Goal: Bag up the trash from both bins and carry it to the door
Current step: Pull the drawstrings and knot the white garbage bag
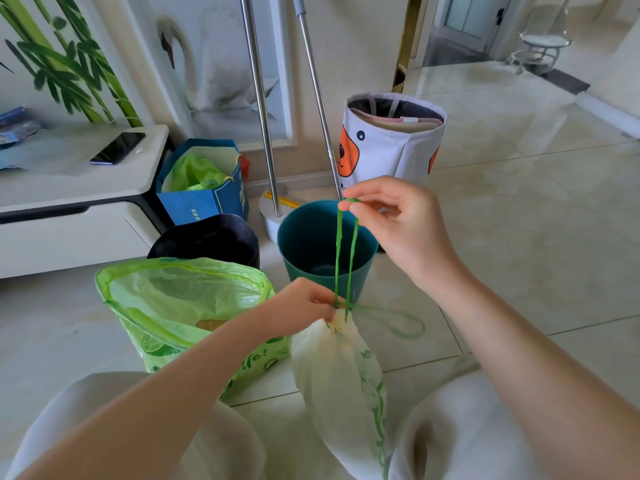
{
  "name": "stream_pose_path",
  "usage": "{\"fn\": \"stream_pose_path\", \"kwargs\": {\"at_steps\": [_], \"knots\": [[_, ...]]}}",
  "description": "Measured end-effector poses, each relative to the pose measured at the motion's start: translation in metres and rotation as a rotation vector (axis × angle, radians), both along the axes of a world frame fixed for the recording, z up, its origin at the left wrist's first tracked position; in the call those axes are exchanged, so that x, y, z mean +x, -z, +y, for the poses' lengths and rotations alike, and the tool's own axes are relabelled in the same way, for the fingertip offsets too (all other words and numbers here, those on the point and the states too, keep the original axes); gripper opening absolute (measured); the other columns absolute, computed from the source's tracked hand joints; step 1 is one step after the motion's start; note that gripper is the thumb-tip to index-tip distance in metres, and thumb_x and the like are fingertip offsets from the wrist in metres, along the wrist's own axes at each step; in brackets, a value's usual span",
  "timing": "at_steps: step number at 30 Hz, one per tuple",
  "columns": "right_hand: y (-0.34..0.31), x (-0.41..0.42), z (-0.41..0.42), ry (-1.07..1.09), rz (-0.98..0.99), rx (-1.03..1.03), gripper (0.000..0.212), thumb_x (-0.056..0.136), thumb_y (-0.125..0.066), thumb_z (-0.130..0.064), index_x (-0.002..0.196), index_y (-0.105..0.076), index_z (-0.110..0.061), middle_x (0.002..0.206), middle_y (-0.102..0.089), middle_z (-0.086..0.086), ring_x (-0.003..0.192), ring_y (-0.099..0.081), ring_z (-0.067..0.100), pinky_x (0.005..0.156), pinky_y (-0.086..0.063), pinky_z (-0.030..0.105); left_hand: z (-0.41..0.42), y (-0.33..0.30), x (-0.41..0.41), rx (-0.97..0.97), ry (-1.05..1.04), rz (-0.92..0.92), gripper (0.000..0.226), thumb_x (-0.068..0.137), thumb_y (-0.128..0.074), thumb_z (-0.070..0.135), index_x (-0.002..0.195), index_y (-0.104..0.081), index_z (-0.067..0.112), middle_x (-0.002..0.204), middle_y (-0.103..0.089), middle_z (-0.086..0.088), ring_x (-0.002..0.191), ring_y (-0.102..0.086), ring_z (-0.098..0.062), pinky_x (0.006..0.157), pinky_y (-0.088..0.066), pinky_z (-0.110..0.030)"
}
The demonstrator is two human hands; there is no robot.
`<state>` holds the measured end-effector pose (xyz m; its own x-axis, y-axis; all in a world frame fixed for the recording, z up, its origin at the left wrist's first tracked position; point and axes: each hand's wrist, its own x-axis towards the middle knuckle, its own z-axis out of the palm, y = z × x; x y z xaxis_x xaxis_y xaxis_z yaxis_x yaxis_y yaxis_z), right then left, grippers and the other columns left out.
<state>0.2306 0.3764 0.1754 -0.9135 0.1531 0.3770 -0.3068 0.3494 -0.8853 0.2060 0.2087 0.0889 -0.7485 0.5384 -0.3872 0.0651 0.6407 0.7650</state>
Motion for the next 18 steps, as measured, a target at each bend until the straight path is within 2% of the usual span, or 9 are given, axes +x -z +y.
{"fn": "stream_pose_path", "kwargs": {"at_steps": [2, 3, 5, 8, 11, 13, 14, 16, 18], "knots": [[0.002, -0.001, -0.005, 0.007, 0.023, 0.036, 0.017, 0.086, -0.062, -0.004, 0.091, -0.07, -0.019, 0.086, -0.075, -0.003, 0.085, -0.071, 0.007, 0.081, -0.057, 0.038, 0.003, 0.004, 0.004, 0.004, 0.041, 0.022, 0.02, 0.08, -0.062, 0.021, 0.094, -0.076, 0.021, 0.068, -0.07, 0.002, 0.057, -0.055, -0.004, 0.063, -0.049, -0.017], [0.004, -0.002, -0.007, 0.015, 0.039, 0.061, 0.016, 0.086, -0.062, -0.006, 0.093, -0.07, -0.018, 0.087, -0.075, -0.003, 0.085, -0.071, 0.008, 0.08, -0.057, 0.036, 0.004, 0.007, 0.005, -0.007, 0.052, 0.039, 0.019, 0.077, -0.065, 0.031, 0.091, -0.076, 0.025, 0.076, -0.073, -0.005, 0.066, -0.061, -0.011, 0.073, -0.054, -0.029], [0.008, -0.005, -0.009, 0.02, 0.066, 0.13, 0.017, 0.087, -0.062, -0.008, 0.099, -0.07, -0.016, 0.091, -0.073, -0.003, 0.084, -0.068, 0.009, 0.075, -0.057, 0.033, 0.005, 0.01, 0.005, -0.043, 0.031, 0.079, 0.024, 0.075, -0.068, 0.043, 0.084, -0.075, 0.021, 0.085, -0.072, -0.013, 0.07, -0.061, -0.015, 0.076, -0.053, -0.036], [0.015, -0.012, -0.007, 0.013, 0.07, 0.192, 0.024, 0.086, -0.061, -0.006, 0.107, -0.068, -0.015, 0.095, -0.068, -0.004, 0.082, -0.064, 0.007, 0.072, -0.057, 0.029, 0.006, 0.009, 0.005, -0.067, 0.007, 0.101, 0.022, 0.081, -0.067, 0.039, 0.079, -0.075, 0.018, 0.074, -0.068, -0.01, 0.064, -0.053, -0.009, 0.064, -0.048, -0.029], [0.026, -0.018, 0.0, 0.071, 0.013, 0.194, 0.031, 0.086, -0.061, -0.007, 0.116, -0.062, -0.014, 0.1, -0.064, -0.002, 0.078, -0.064, 0.002, 0.073, -0.056, 0.022, 0.004, 0.005, 0.006, -0.007, 0.002, 0.051, 0.022, 0.087, -0.063, 0.032, 0.084, -0.077, 0.016, 0.065, -0.062, 0.007, 0.047, -0.046, 0.002, 0.046, -0.035, -0.011], [0.037, -0.018, 0.003, 0.132, -0.119, 0.217, 0.04, 0.087, -0.062, -0.012, 0.126, -0.052, -0.015, 0.103, -0.06, -0.001, 0.071, -0.062, 0.0, 0.069, -0.048, 0.013, 0.001, 0.005, 0.004, 0.045, -0.055, 0.011, 0.023, 0.09, -0.062, 0.03, 0.086, -0.077, 0.013, 0.064, -0.061, 0.007, 0.043, -0.045, 0.003, 0.05, -0.035, -0.01], [0.044, -0.017, 0.004, 0.127, -0.22, 0.25, 0.043, 0.088, -0.062, -0.014, 0.129, -0.048, -0.015, 0.104, -0.059, -0.001, 0.07, -0.061, 0.001, 0.068, -0.046, 0.014, 0.0, 0.004, 0.003, 0.066, -0.078, -0.012, 0.022, 0.09, -0.062, 0.029, 0.085, -0.077, 0.013, 0.064, -0.062, 0.006, 0.047, -0.046, 0.003, 0.057, -0.039, -0.013], [0.059, -0.013, 0.007, -0.044, -0.452, 0.389, 0.039, 0.087, -0.062, -0.019, 0.125, -0.051, -0.017, 0.103, -0.063, -0.001, 0.079, -0.062, 0.009, 0.079, -0.049, 0.024, -0.004, 0.006, 0.0, 0.111, -0.106, -0.063, 0.021, 0.09, -0.062, 0.027, 0.083, -0.077, 0.015, 0.066, -0.064, 0.004, 0.062, -0.052, -0.005, 0.068, -0.044, -0.021], [0.071, -0.005, 0.005, -0.299, -0.644, 0.548, 0.025, 0.086, -0.061, -0.033, 0.109, -0.062, -0.022, 0.099, -0.068, -0.005, 0.089, -0.064, 0.011, 0.085, -0.053, 0.035, -0.008, 0.007, -0.002, 0.141, -0.122, -0.099, 0.02, 0.091, -0.061, 0.026, 0.08, -0.076, 0.017, 0.067, -0.066, 0.003, 0.067, -0.054, -0.01, 0.07, -0.047, -0.023]]}}
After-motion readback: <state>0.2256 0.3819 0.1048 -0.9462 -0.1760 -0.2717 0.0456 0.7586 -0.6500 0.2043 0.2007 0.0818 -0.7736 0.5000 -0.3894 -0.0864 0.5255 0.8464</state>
